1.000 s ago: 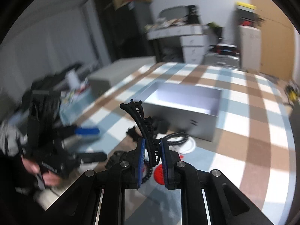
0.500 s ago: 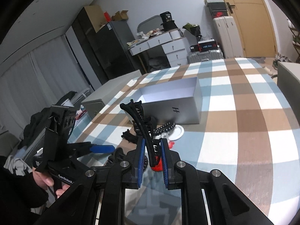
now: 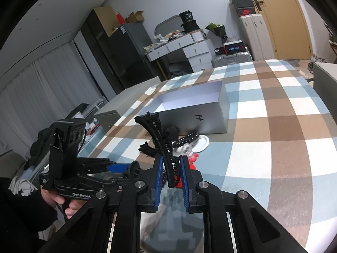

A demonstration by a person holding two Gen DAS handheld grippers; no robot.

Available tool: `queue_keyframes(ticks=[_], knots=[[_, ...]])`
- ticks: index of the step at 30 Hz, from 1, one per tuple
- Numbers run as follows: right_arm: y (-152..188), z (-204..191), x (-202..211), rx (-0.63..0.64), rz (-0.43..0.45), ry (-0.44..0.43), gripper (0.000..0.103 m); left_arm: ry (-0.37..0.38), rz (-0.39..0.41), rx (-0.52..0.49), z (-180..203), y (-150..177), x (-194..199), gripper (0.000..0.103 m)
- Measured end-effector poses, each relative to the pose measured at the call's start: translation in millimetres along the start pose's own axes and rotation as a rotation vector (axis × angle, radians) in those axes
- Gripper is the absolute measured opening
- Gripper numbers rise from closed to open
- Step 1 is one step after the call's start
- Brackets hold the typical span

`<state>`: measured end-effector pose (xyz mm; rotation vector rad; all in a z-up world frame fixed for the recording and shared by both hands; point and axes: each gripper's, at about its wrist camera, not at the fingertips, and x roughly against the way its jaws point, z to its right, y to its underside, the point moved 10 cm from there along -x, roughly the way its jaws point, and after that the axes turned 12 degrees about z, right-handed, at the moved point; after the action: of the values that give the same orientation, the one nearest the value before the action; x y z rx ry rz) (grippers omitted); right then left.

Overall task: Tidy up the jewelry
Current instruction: 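Grasp the black claw clip with the left tool while the right tool lifts the banana clip, then lower the claw clip into the grey box with the left tool while the right drops the banana clip in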

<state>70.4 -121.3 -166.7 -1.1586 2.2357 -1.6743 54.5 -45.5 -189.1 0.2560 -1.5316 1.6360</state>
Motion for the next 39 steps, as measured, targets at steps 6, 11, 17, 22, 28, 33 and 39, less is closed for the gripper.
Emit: queue_keyframes(ticks=[6, 11, 17, 22, 28, 33, 39], knots=[[-2.7, -7.0, -2.3, 0.005, -0.006, 0.002, 0.016, 0.002, 0.041, -0.03, 3.1, -9.1, 15.1, 0.047], [-9.5, -14.0, -6.4, 0.0, 0.007, -0.011, 0.016, 0.001, 0.089, -0.039, 0.7, -23.6, 28.4, 0.047], [-28.0, -21.7, -11.1, 0.039, 0.044, -0.022, 0.016, 0.039, 0.192, -0.003, -5.5, -57.4, 43.2, 0.047], [-54.4, -18.5, -20.0, 0.042, 0.074, -0.021, 0.016, 0.075, 0.262, 0.001, -13.1, -91.9, 43.2, 0.047], [-86.6, -4.1, -37.7, 0.051, 0.093, 0.007, 0.016, 0.085, 0.306, 0.011, -29.3, -130.9, 25.0, 0.047], [-101.3, 9.8, -65.3, 0.079, 0.058, 0.033, 0.016, 0.052, 0.228, 0.018, -41.9, -138.0, -8.8, 0.047], [-94.4, 25.2, -104.4, 0.13, -0.05, 0.047, 0.016, 0.047, 0.135, 0.044, -48.7, -139.0, -37.6, 0.047]])
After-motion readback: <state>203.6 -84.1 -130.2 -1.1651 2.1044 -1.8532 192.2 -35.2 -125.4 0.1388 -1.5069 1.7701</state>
